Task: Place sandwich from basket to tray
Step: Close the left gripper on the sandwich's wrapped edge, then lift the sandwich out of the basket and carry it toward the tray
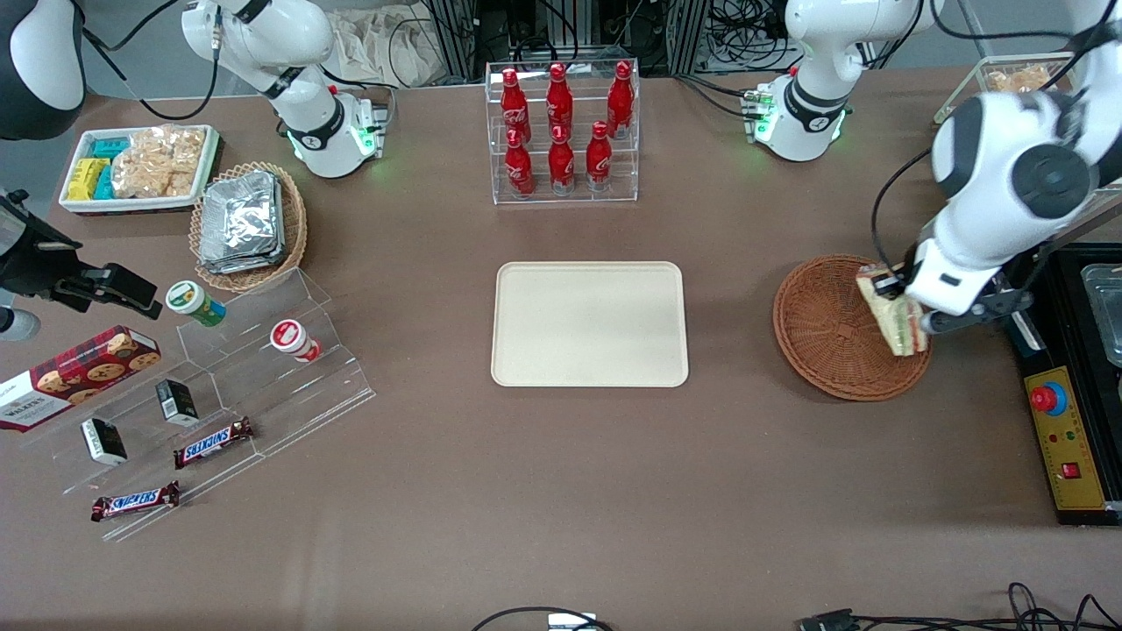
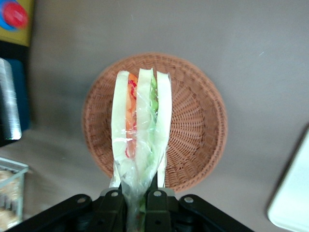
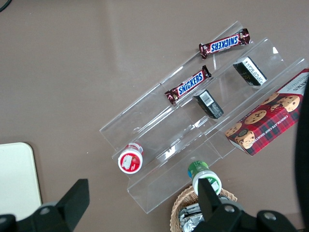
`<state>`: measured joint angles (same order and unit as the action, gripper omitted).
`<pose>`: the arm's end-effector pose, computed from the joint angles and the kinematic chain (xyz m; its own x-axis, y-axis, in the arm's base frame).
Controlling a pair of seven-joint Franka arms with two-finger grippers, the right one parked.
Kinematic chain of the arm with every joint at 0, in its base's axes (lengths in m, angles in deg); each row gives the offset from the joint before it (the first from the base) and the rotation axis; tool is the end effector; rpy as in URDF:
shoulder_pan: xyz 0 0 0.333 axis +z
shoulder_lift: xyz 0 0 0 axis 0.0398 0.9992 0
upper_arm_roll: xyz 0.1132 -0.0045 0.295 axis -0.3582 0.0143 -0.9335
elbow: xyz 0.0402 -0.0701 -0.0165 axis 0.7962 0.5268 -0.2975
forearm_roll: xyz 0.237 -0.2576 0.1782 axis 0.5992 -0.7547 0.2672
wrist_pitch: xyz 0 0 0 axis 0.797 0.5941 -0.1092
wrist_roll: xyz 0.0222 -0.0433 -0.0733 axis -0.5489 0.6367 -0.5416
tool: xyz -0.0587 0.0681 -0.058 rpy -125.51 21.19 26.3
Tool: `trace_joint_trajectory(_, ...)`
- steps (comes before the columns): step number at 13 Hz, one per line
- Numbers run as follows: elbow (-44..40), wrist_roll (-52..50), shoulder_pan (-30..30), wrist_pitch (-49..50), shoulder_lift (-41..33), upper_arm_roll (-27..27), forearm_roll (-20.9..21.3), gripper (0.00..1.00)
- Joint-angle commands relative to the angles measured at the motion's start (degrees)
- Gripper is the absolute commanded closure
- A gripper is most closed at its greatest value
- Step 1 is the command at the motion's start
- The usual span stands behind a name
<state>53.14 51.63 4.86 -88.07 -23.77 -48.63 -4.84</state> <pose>0.5284 -0.0366 0.4691 0.9693 0.2360 -0.0694 0.2241 -0.9635 -0.1466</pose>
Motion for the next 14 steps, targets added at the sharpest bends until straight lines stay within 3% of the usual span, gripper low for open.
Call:
trace_joint_trajectory(1, -15.86, 3.13, -0.64, 11.67, 4.85, 0.38, 0.05, 1.00)
trace_joint_trajectory(5, -37.07, 7.10, -0.73, 26.19, 12.77, 0.46, -1.09, 1.00)
trace_joint_trajectory(9, -37.54, 6.05, -1.43, 26.83, 13.74, 7.39, -0.91, 1.00)
trace_joint_trajectory(12, -37.54, -6.47, -6.95, 26.65, 15.23, 12.31, -1.09, 1.00)
trace_joint_trajectory(14, -39.02, -17.90, -14.40, 25.60, 18.65, 13.82, -0.48, 1.00)
